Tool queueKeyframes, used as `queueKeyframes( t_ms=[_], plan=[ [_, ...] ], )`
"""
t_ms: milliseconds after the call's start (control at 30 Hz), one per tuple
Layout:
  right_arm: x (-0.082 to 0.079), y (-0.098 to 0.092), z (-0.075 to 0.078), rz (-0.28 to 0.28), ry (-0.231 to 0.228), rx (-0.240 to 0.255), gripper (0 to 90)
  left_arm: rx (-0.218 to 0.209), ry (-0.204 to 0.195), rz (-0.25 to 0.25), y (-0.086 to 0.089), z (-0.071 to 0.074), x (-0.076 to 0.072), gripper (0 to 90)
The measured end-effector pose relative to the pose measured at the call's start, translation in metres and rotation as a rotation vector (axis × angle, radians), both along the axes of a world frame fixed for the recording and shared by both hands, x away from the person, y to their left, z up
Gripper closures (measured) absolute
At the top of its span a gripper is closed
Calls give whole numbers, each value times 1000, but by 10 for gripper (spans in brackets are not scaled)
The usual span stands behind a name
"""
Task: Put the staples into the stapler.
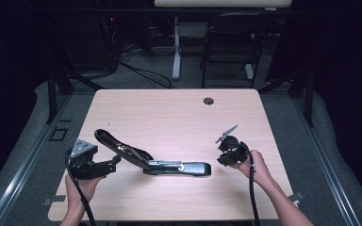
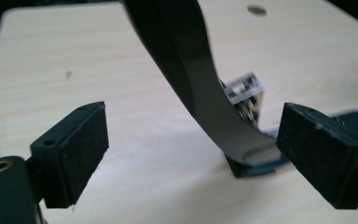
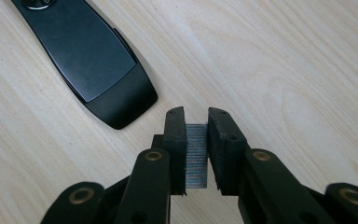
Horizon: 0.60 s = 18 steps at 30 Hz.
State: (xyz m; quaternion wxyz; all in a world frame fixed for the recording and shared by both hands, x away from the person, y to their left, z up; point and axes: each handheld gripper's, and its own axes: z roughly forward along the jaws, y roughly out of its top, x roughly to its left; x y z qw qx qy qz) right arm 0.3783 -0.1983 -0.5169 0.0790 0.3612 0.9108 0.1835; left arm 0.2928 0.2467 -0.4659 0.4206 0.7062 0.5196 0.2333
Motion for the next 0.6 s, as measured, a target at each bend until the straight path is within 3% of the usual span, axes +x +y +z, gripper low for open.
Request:
queueKeyframes(
  t_ms=[167, 300, 467, 533, 600],
  plan=[
    [0, 4, 1, 3, -9, -1, 783, -41, -39, 25, 3, 2, 9, 184],
    [0, 6, -1, -7, -13, 15, 783, -40, -61, 31, -2, 2, 13, 217],
    [1, 6, 1, 5, -14, -1, 782, -31, -78, 32, -9, 2, 17, 260],
    [1, 7, 3, 5, -16, 2, 782, -29, -94, 30, -10, 2, 17, 382],
    [1, 7, 5, 8, -22, 5, 782, -20, -116, 37, -11, 2, 18, 402]
  ],
)
